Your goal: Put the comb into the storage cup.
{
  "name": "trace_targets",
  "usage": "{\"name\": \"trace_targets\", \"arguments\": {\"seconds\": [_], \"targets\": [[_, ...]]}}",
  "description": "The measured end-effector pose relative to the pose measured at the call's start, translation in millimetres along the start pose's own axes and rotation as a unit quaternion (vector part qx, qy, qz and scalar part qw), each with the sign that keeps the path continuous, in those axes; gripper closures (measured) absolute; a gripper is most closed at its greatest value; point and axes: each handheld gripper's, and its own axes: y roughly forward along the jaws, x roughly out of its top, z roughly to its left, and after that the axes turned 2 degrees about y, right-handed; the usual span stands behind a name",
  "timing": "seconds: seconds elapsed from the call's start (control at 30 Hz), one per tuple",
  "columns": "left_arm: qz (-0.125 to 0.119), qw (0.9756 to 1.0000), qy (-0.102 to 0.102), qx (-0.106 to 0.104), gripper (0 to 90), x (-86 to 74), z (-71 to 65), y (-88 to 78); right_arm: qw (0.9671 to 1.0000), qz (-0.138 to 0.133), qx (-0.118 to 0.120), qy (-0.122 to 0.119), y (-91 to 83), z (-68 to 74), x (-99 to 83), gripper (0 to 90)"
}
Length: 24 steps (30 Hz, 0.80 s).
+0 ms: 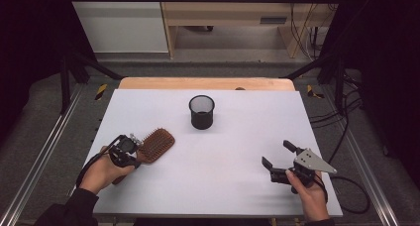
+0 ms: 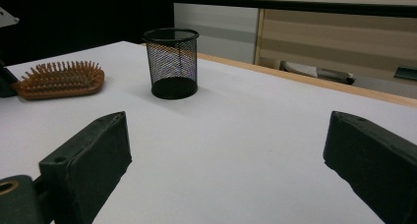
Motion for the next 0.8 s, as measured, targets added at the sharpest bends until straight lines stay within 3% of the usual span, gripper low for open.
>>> {"name": "trace_targets", "arguments": {"seconds": [0.07,0.13,0.33,0.4,0.53,0.63,0.8], "targets": [[-0.007,1.0,0.001,0.0,72.9,-1.2,0.6,0.0,1.0,0.001,0.0,0.0,0.2,0.0,-0.1,3.8],[-0.015,0.9998,0.001,0.014,72.9,-2.2,0.3,-0.3,1.0,0.001,0.0,0.0,0.4,-0.1,-0.1,3.8],[-0.036,0.9992,0.0,0.014,73.0,-5.0,2.1,-2.9,1.0,0.0,0.0,0.0,0.2,-0.1,0.0,3.8],[-0.054,0.9984,0.002,0.018,73.0,-5.3,2.2,-6.2,1.0,0.0,0.0,0.0,0.2,-0.2,0.0,3.8],[-0.1,0.9947,0.006,0.021,73.0,-5.5,-0.2,-14.0,1.0,0.001,-0.001,0.0,0.3,-0.1,-0.1,3.8],[-0.135,0.9907,-0.008,0.01,73.0,-4.8,-4.6,-18.2,1.0,0.003,-0.001,0.001,0.9,-0.1,-0.2,3.8],[-0.178,0.984,-0.006,0.0,73.0,0.8,-18.8,-26.8,1.0,-0.001,-0.002,0.003,-0.4,-0.6,0.3,3.8]]}}
